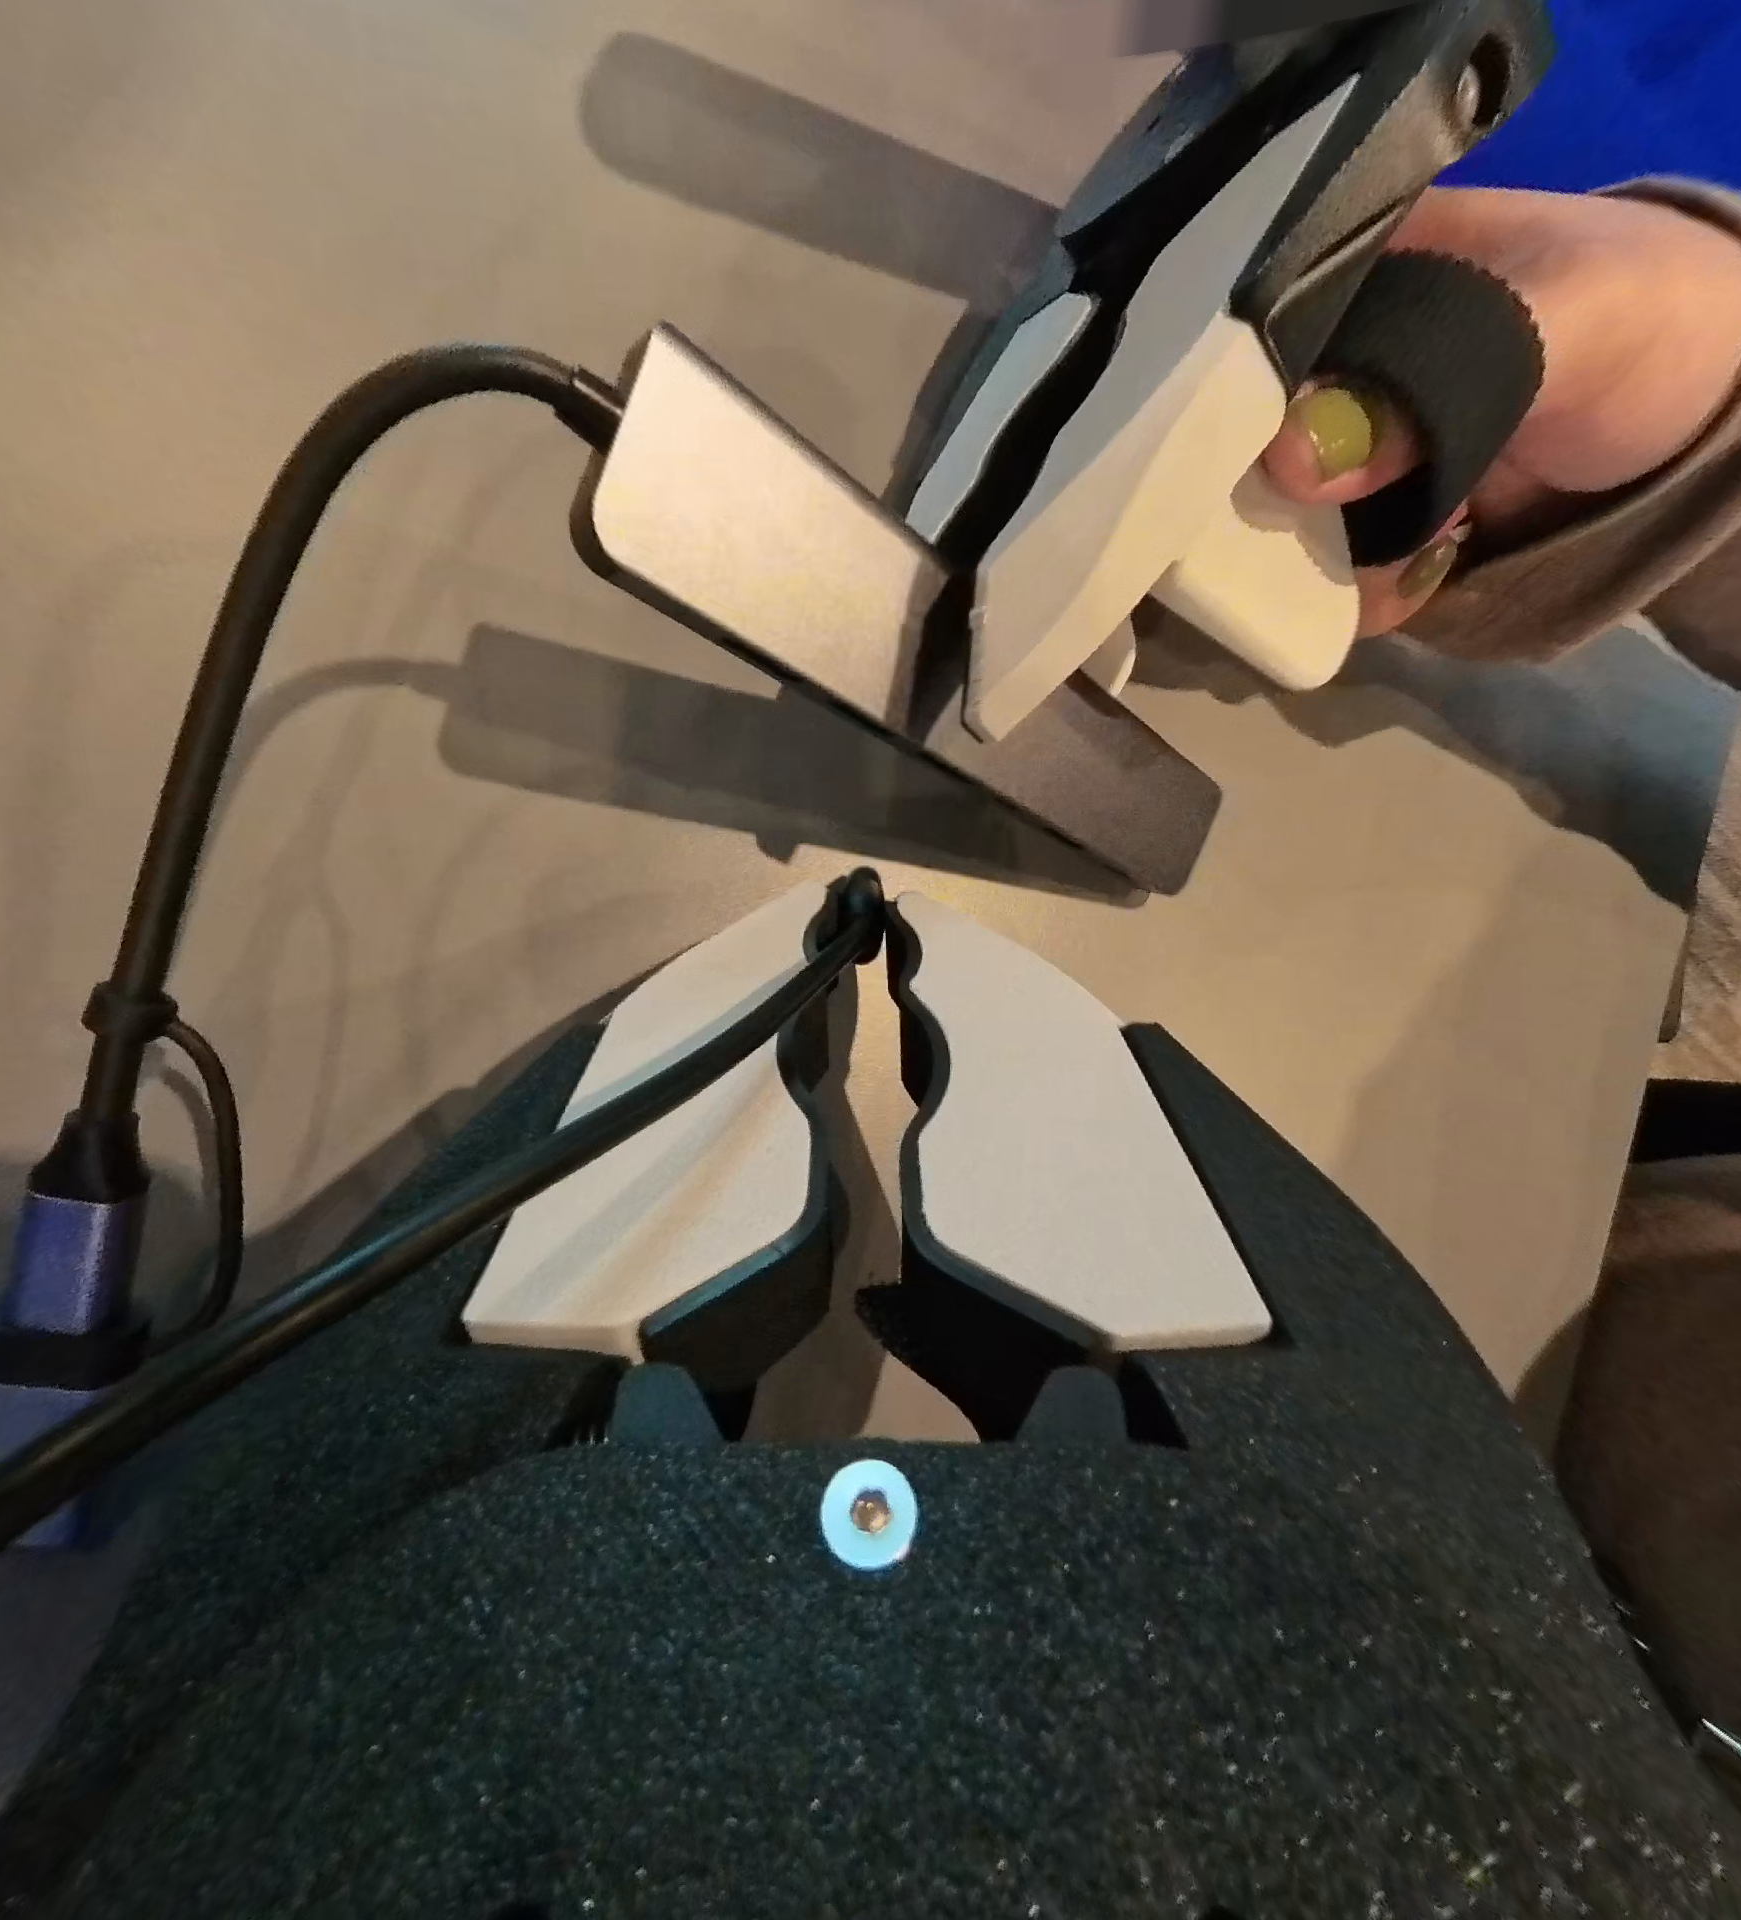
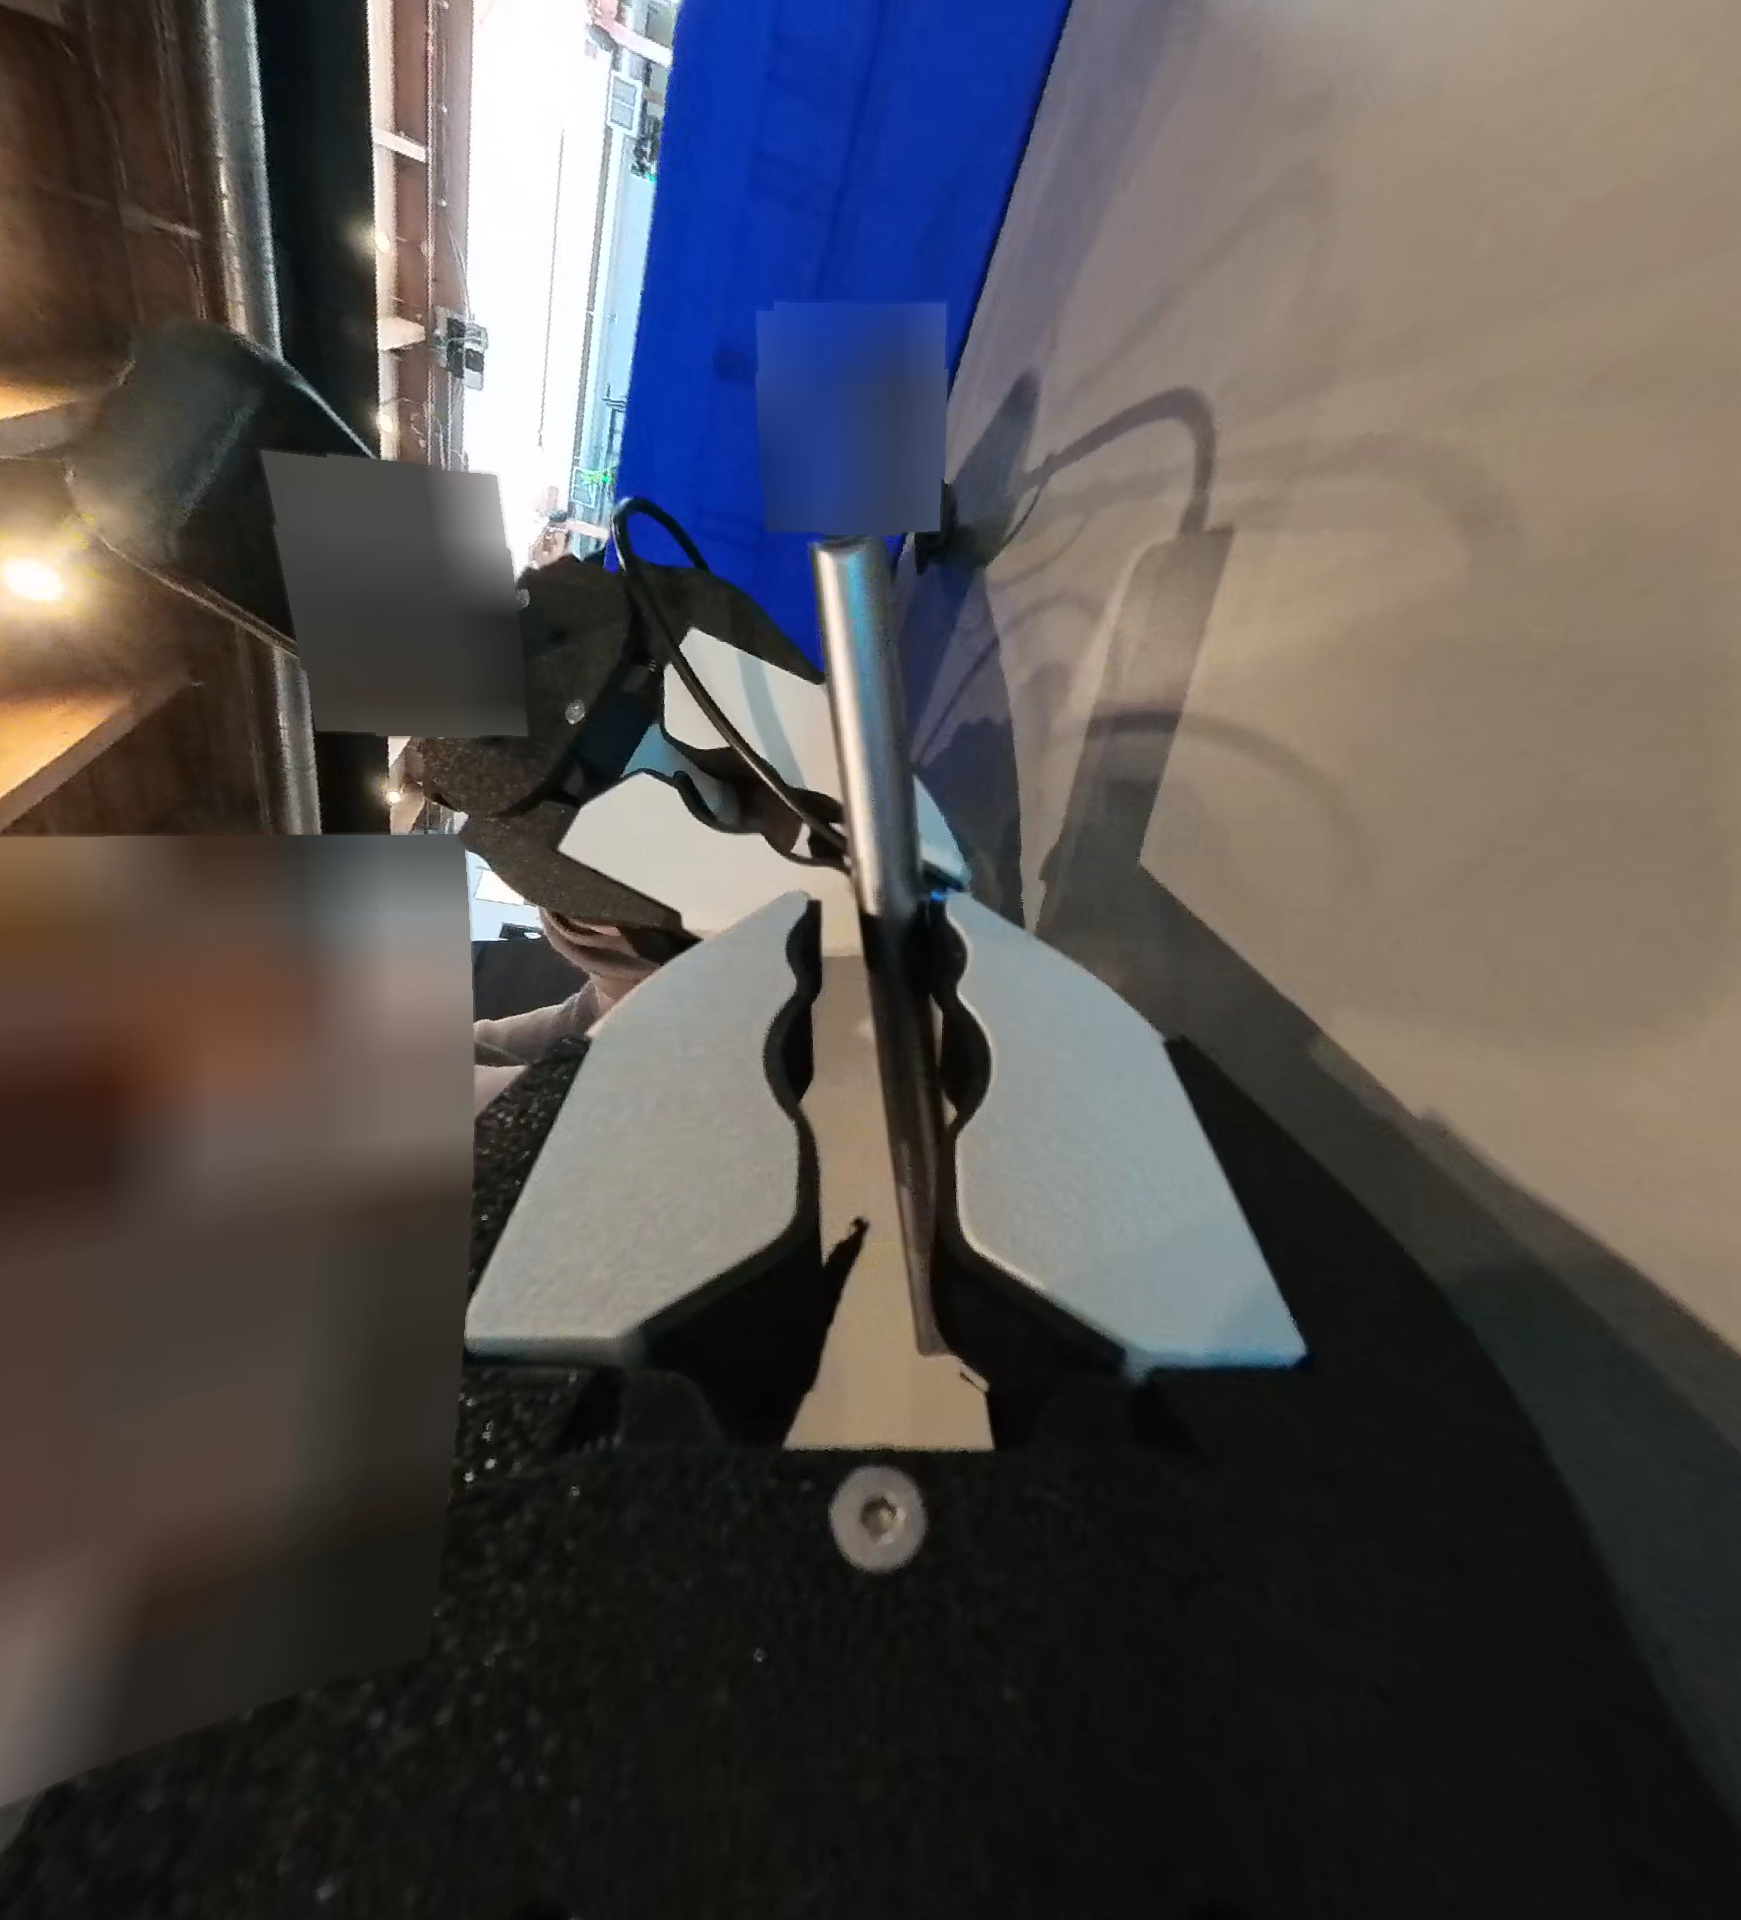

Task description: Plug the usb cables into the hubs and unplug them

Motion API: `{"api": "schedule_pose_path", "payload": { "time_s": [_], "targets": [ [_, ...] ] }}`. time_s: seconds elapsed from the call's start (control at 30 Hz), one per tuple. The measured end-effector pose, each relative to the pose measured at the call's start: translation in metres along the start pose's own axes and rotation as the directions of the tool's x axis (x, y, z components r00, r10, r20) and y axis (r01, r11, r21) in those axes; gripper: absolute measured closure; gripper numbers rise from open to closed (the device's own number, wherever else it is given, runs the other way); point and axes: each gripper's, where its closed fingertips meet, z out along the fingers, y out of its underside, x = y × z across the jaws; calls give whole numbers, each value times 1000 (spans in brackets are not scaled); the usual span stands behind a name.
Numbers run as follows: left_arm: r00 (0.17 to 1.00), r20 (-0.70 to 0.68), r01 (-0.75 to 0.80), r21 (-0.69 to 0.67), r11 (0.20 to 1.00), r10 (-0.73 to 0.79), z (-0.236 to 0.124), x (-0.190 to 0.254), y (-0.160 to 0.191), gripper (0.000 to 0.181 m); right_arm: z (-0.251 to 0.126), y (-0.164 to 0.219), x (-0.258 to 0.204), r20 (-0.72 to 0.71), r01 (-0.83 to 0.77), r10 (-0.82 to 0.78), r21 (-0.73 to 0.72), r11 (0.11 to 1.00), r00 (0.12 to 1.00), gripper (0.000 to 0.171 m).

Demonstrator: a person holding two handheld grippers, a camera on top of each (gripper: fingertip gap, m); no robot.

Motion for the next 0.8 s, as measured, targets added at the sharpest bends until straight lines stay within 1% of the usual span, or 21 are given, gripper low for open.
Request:
{"api": "schedule_pose_path", "payload": {
  "time_s": [0.07, 0.17, 0.23, 0.43, 0.53, 0.7, 0.8],
  "targets": [
    [1000, -5, 2, -2, 1000, -2, 0, 1, 0, 173, -1, 0, 3, -43, -4, 4, -11, 1000, 999, 152],
    [1000, -11, 4, -5, 1000, -4, 0, 1, 1, 173, -1, 4, 13, -144, 15, -23, -60, 998, 989, 157],
    [1000, -15, 4, -7, 1000, -5, 0, 2, 1, 173, 0, 6, 15, -173, 11, -25, -82, 997, 985, 158],
    [1000, -24, 9, -8, 1000, -9, 0, 3, 1, 173, 2, 8, 20, -228, -30, 2, -120, 992, 974, 152],
    [1000, -27, 11, -9, 1000, -11, 0, 3, 2, 173, 1, 9, 22, -245, -63, 28, -135, 989, 969, 153],
    [999, -36, 20, -7, 1000, -20, 0, 3, 2, 173, 0, 10, 22, -234, -124, 87, -148, 981, 968, 153],
    [999, -43, 26, -6, 1000, -26, 0, 4, 2, 173, -1, 8, 19, -211, -168, 136, -142, 976, 968, 147]
  ]
}}
